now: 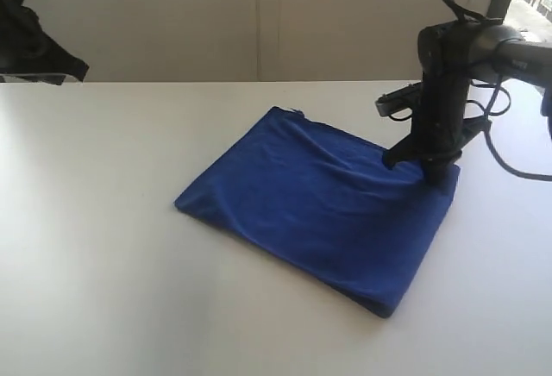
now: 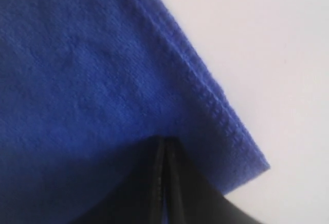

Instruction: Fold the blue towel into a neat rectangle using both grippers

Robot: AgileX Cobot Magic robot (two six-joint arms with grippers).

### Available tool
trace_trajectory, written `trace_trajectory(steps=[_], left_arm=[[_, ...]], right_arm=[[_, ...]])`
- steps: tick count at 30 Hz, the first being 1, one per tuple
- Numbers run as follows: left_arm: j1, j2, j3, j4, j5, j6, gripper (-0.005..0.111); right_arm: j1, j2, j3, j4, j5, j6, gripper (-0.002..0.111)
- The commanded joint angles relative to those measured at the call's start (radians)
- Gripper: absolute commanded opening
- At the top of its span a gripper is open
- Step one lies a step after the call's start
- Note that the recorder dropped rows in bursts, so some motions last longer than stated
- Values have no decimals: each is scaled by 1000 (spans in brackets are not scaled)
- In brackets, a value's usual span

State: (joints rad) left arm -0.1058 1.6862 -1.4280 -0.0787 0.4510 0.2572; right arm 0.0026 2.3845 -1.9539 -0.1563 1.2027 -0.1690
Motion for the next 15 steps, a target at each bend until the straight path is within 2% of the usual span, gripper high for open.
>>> trace_trajectory(steps=[1, 9, 15], left_arm=[[4, -196, 268, 1, -223, -40, 0], [4, -556, 722, -21, -575, -152, 0], [4, -775, 916, -26, -612, -192, 0]], right_arm=[[-20, -79, 111, -8, 18, -25, 0], [-22, -219, 231, 32, 18, -77, 0], [-14, -301, 231, 305, 18, -220, 0]])
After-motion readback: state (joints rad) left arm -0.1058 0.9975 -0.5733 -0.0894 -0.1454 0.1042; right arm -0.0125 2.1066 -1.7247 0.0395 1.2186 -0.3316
